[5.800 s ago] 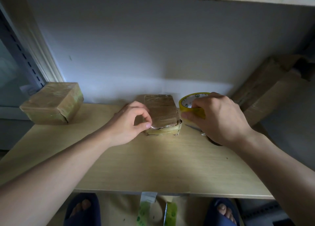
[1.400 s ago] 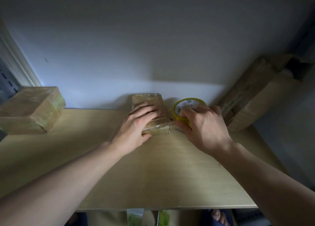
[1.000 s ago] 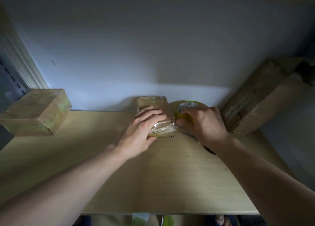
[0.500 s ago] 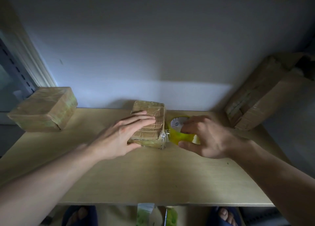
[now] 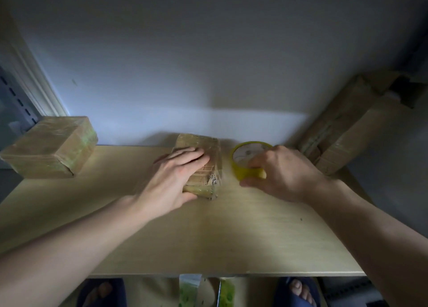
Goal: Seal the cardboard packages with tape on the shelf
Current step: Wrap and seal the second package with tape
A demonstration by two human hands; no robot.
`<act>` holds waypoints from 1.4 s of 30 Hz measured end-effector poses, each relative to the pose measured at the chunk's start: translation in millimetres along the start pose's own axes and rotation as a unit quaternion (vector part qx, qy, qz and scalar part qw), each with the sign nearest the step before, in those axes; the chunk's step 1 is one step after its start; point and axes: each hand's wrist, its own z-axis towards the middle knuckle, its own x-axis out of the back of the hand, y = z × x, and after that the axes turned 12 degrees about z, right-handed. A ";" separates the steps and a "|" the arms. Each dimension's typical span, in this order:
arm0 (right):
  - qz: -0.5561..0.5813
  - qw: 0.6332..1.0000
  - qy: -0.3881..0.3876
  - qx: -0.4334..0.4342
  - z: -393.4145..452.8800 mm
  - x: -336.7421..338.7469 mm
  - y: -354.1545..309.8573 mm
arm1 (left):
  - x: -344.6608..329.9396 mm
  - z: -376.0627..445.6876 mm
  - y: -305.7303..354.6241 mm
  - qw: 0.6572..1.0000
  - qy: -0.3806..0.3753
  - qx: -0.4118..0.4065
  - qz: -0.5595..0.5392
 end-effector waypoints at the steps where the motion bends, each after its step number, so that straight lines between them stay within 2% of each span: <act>1: 0.001 1.000 0.008 -0.016 2.2 1.9 1.6 | 1.6 -1.3 -1.6 1.000 -0.004 -0.006 -0.014; 4: -0.032 0.999 0.008 -0.039 9.4 2.7 -1.9 | 5.8 -4.7 -9.2 0.999 -0.015 -0.024 -0.045; 7: -0.054 0.998 0.037 -0.014 19.4 -7.6 -4.8 | 7.2 -7.9 -17.7 0.996 -0.024 -0.043 -0.072; 9: -0.072 0.996 0.025 -0.035 23.8 -11.9 -7.4 | 7.0 -9.2 -25.0 0.994 -0.036 -0.040 -0.094; 13: -0.071 0.997 0.017 -0.028 23.0 -12.6 -17.2 | 15.5 -13.1 -24.7 0.996 -0.057 -0.043 -0.058; 16: -0.067 0.997 0.036 -0.006 21.4 -13.6 -21.3 | 31.2 -10.6 6.4 0.990 -0.084 0.087 -0.069; 18: -0.091 0.994 0.062 0.015 22.7 -19.2 -20.0 | 34.8 -2.2 28.6 0.979 -0.112 0.165 -0.034; 20: -0.089 0.990 0.102 0.039 22.7 -22.2 -22.4 | 32.2 6.5 41.9 0.965 -0.160 0.210 -0.006; 22: -0.087 0.988 0.118 0.040 24.3 -22.4 -20.5 | 29.2 11.7 44.8 0.957 -0.173 0.234 0.001; 25: -0.080 0.995 0.054 0.026 19.6 -17.3 -15.2 | 29.6 10.8 37.2 0.958 -0.177 0.225 0.009; 28: -0.066 0.997 -0.045 0.004 15.1 -11.6 -14.1 | 34.3 7.3 19.1 0.963 -0.191 0.190 0.006; 34: 0.015 0.992 -0.105 0.061 6.4 -7.1 -13.8 | 40.9 -0.4 -1.8 0.963 -0.219 0.158 -0.002; 36: 0.026 0.993 -0.102 0.053 3.9 -6.8 -11.8 | 41.4 -1.5 -5.7 0.965 -0.218 0.147 -0.011; 40: 0.007 0.998 -0.028 0.062 5.8 -10.3 -15.5 | 43.2 -1.8 -9.7 0.968 -0.211 0.134 -0.026; 42: 0.002 0.998 -0.015 0.055 7.8 -10.9 -17.7 | 43.4 -1.9 -10.8 0.969 -0.206 0.131 -0.031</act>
